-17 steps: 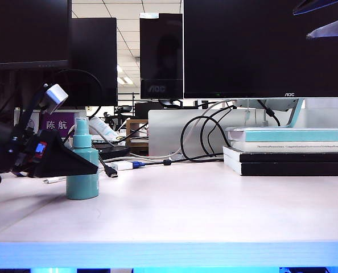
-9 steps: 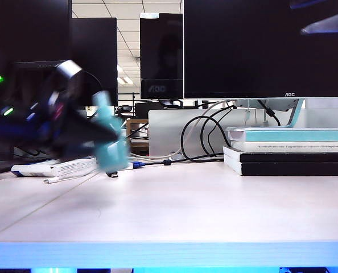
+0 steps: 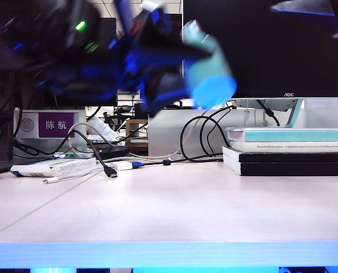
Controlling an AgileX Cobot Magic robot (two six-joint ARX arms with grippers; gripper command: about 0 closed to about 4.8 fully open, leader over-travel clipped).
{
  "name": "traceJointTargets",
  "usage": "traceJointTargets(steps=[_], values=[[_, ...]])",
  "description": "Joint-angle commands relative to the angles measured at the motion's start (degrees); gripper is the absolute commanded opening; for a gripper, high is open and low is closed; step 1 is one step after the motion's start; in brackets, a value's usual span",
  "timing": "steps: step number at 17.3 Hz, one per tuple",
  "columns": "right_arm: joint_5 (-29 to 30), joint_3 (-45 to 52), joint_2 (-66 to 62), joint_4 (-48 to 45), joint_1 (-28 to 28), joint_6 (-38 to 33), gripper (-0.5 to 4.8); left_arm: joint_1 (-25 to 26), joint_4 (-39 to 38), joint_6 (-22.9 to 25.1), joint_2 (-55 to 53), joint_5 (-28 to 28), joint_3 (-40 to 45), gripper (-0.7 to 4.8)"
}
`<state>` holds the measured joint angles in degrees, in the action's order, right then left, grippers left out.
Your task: Pick up the sprayer with the left hand and remove the lid with the right hand then place it on the table.
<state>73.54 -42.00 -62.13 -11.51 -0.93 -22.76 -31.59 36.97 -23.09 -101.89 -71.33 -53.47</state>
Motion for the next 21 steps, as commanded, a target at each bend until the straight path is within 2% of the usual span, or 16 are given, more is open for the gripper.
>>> traceJointTargets(steps=[1,3,4,6,7,12,19,21], values=[[8.7,-0.3,0.1,-0.3,3.1,-1.6,2.75,-3.5,-5.5,-7.6,0.2,-6.1,-5.0,0.48],[8.7,-0.3,0.1,-0.1,3.3,-1.7,2.75,-6.2,-6.5,-8.8,0.2,-9.7,-5.0,0.48],[8.7,-0.3,0.1,1.2,3.2,-1.7,2.75,-9.9,-6.4,-9.1,0.2,-12.2,-5.0,0.49],[9.0,-0.2,0.0,3.6,3.3,-1.6,2.75,-12.2,-6.0,-9.0,0.2,-11.4,-5.2,0.49],[10.6,-0.2,0.0,4.3,3.2,-1.7,2.75,-12.1,-6.1,-9.1,0.2,-11.1,-5.9,0.49],[10.8,-0.2,0.0,6.7,5.3,-1.2,2.75,-12.1,-6.0,-10.0,0.2,-10.6,-11.3,0.49],[9.7,-0.2,0.0,6.5,5.2,-1.2,2.74,-13.7,-8.2,-9.8,-0.9,-10.8,-11.4,0.53],[9.7,-0.2,0.0,6.5,5.2,-1.2,2.48,-13.7,-8.4,-9.9,-2.2,-10.8,-11.4,0.53]])
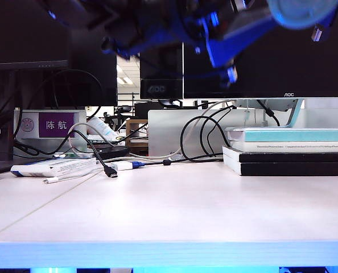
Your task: Pick up the sprayer with the left hand and remove the lid with the right hand then place it on the table.
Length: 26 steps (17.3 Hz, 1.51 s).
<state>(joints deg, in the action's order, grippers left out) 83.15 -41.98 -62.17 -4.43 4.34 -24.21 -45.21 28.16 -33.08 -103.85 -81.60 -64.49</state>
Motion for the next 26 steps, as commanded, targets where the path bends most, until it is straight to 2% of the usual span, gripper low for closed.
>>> traceJointTargets(steps=[1,3,4,7,9,12,14,15,18,23,26], values=[[0.2,-0.2,0.1,-0.5,0.0,0.2,2.09,0.0,0.4,0.1,-0.4,-0.5,-0.3,0.53],[0.3,-0.2,0.1,-0.5,0.0,0.2,1.98,0.0,1.1,0.0,-0.4,-0.5,-0.4,0.53],[0.5,-0.2,0.1,-0.3,0.0,0.2,1.55,0.0,1.2,0.1,-0.4,0.0,-0.4,0.53],[0.6,-0.2,0.1,-0.3,0.0,0.2,1.43,0.0,2.1,0.1,-0.4,1.0,-0.4,0.53],[1.0,-0.2,0.1,-0.3,0.0,0.2,0.79,0.0,2.7,0.1,-0.4,2.7,-0.4,0.53],[1.2,-0.2,0.1,-0.2,0.0,0.2,0.47,0.1,2.9,0.2,-0.4,3.8,-0.4,0.53],[1.9,-0.1,0.1,-0.1,0.0,0.3,-0.08,0.9,4.6,-0.2,-0.4,5.5,-0.4,0.53],[1.8,-0.1,0.1,-0.1,0.0,0.6,-0.08,0.9,4.6,-0.3,-0.4,6.5,-0.4,0.53],[-2.4,-0.1,0.1,-0.2,0.0,1.8,-0.08,1.9,4.0,-0.4,-0.4,7.0,-0.4,0.53],[-17.7,-0.1,0.1,-0.6,-0.1,3.5,-0.08,2.2,1.8,0.2,-0.4,6.9,-0.4,0.53],[-26.6,-0.2,0.1,-4.1,-0.1,3.4,-0.08,2.2,-2.9,3.5,-0.4,8.9,-0.4,0.52]])
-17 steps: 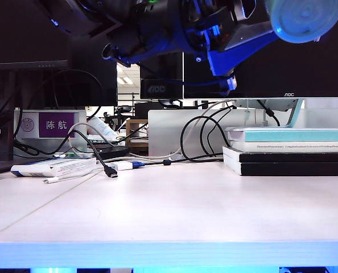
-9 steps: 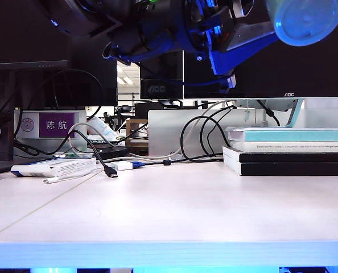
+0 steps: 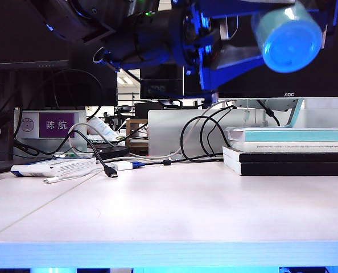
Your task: Pick up the sprayer with the left hand and remove the lid with the right hand then place it on the table.
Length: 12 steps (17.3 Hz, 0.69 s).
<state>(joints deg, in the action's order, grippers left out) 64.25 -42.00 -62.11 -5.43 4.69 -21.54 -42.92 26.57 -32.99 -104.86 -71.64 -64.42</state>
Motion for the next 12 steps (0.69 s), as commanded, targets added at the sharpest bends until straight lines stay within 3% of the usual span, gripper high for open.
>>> traceJointTargets(steps=[1,4,6,7,10,12], values=[[-9.2,-0.1,0.0,-4.4,-0.4,0.5,-0.08,-0.1,-4.0,5.8,0.6,-0.3,-0.4,0.52],[-12.4,-0.1,0.0,-5.5,-0.4,0.8,-0.08,0.3,-7.3,10.8,0.6,2.7,-0.4,0.52],[-17.2,-0.1,0.0,-4.7,-0.4,2.5,-0.08,2.4,-7.9,13.9,0.6,10.3,-0.4,0.52],[-24.2,0.0,0.0,-2.0,-0.4,4.9,-0.08,4.7,-11.1,19.2,0.7,20.4,-0.4,0.52],[-35.1,2.1,-0.1,0.8,1.1,10.9,-0.08,7.3,-19.2,36.0,0.7,40.5,-0.3,0.53],[-43.4,5.6,-1.2,-3.0,3.3,11.5,-0.08,7.3,-21.2,46.7,0.6,50.2,0.4,0.53]])
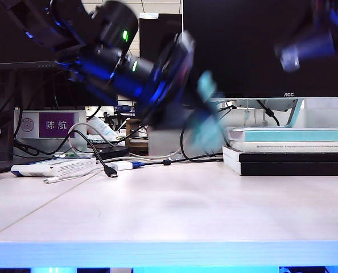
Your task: Pick up the sprayer with the left hand and remove the lid with the right hand then place it on the table.
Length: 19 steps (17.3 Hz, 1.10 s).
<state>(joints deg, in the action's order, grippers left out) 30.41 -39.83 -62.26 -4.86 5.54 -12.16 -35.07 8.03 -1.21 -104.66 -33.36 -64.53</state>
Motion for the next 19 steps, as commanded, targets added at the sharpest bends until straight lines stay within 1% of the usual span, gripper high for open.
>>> traceJointTargets(steps=[1,2,3,4,5,6,7,8,9,11,12,15,16,19], values=[[-10.8,4.8,-2.3,-6.2,3.2,2.1,-0.08,-0.9,-1.0,18.4,0.4,13.8,1.6,0.53],[-12.3,6.6,-5.2,-10.4,4.4,1.9,-0.08,-1.1,4.7,21.1,0.4,14.5,4.0,0.52],[-13.4,7.4,-7.8,-13.1,5.2,2.0,-0.08,-1.1,9.5,21.4,0.4,14.5,5.9,0.52],[-15.8,8.0,-12.2,-16.1,5.6,1.9,-0.08,-0.9,17.5,21.1,0.4,15.2,9.4,0.52],[-16.7,7.9,-16.5,-18.3,5.7,1.9,-0.08,-0.7,24.4,20.2,0.3,15.6,12.4,0.52],[-16.6,7.9,-23.6,-23.6,5.7,1.9,-0.08,-0.4,34.1,19.4,-0.2,17.0,17.0,0.52],[-16.6,7.8,-27.9,-27.6,5.7,1.5,-0.08,-0.4,40.2,19.4,-0.8,19.1,20.1,0.52],[-16.6,7.8,-30.2,-30.0,5.7,1.1,-0.08,-0.4,43.6,18.9,-1.3,19.9,21.7,0.52],[-16.9,7.9,-32.8,-32.6,5.7,0.6,-0.08,-0.4,47.8,17.0,-2.4,20.7,23.6,0.52],[-17.1,8.0,-36.0,-38.4,5.7,0.8,-0.08,-0.1,52.4,13.0,-5.8,20.7,24.7,0.52],[-18.3,8.0,-36.4,-40.5,5.7,1.8,-0.08,-0.1,53.9,11.8,-7.3,20.7,24.7,0.53],[-20.5,8.0,-36.7,-41.3,5.7,4.7,-0.08,-0.1,56.5,9.5,-10.2,22.9,24.7,0.52],[-20.9,8.0,-37.3,-41.5,5.7,4.9,-0.08,-0.1,56.6,8.6,-11.2,23.4,24.6,0.53],[-21.4,8.0,-39.5,-41.4,5.7,4.9,-0.08,0.0,56.6,8.0,-11.6,24.7,24.6,0.59]])
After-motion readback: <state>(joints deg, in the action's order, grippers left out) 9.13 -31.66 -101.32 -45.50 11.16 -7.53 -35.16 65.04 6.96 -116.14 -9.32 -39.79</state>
